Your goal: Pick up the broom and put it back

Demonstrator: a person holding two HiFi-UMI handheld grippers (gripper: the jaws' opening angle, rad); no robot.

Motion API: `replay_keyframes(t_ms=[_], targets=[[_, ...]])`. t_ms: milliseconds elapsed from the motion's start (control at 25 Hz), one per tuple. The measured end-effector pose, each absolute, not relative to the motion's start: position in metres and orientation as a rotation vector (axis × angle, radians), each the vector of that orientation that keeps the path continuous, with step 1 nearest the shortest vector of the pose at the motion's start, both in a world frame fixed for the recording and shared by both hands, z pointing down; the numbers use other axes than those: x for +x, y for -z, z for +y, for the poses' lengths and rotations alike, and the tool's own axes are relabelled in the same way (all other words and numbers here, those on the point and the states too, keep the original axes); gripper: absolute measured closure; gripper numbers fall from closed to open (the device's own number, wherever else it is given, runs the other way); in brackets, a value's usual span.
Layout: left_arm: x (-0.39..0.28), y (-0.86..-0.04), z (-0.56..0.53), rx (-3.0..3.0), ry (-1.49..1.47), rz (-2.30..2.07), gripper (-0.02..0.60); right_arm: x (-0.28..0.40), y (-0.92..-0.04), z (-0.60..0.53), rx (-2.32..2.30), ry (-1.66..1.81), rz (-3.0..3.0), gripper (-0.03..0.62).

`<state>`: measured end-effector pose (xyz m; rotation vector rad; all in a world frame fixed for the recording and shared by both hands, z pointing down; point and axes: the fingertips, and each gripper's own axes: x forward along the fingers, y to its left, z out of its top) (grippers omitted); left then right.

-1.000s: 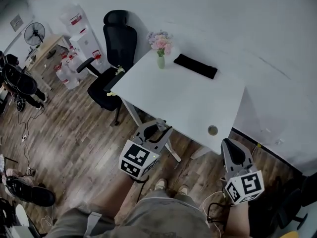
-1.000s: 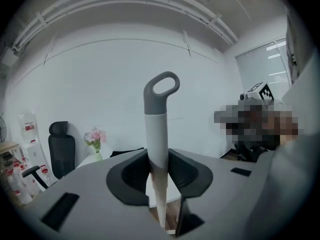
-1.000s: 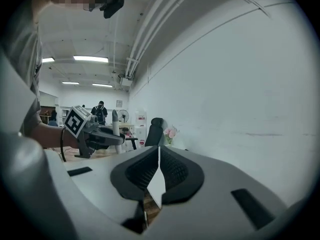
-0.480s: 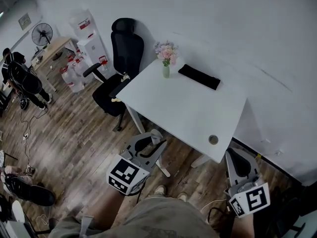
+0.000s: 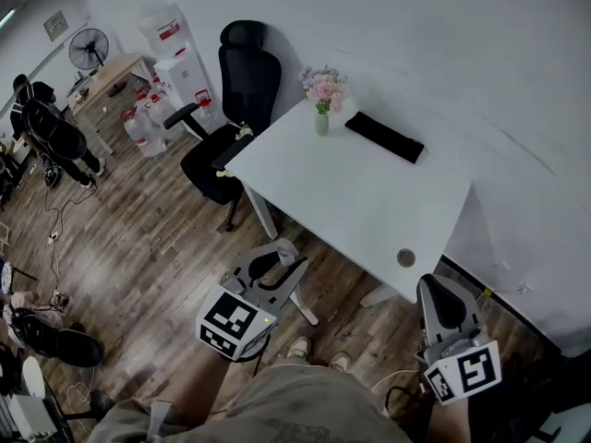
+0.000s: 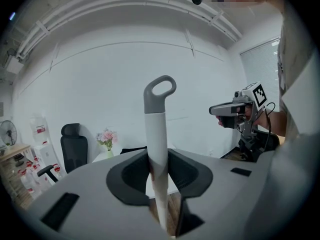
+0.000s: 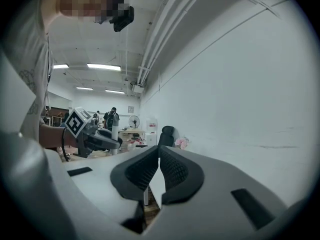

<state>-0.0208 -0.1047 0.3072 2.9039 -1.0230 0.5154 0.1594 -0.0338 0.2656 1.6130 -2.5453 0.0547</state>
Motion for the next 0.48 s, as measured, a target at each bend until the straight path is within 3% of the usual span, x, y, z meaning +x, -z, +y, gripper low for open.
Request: replay_keyframes(t_ms=[480], targets=[[-0.037,-0.325,-0.127,2.854,-0.519,-1.093,0.471,0.141,-0.284,-0.074,1.571,-0.144,-2.618,0.559]])
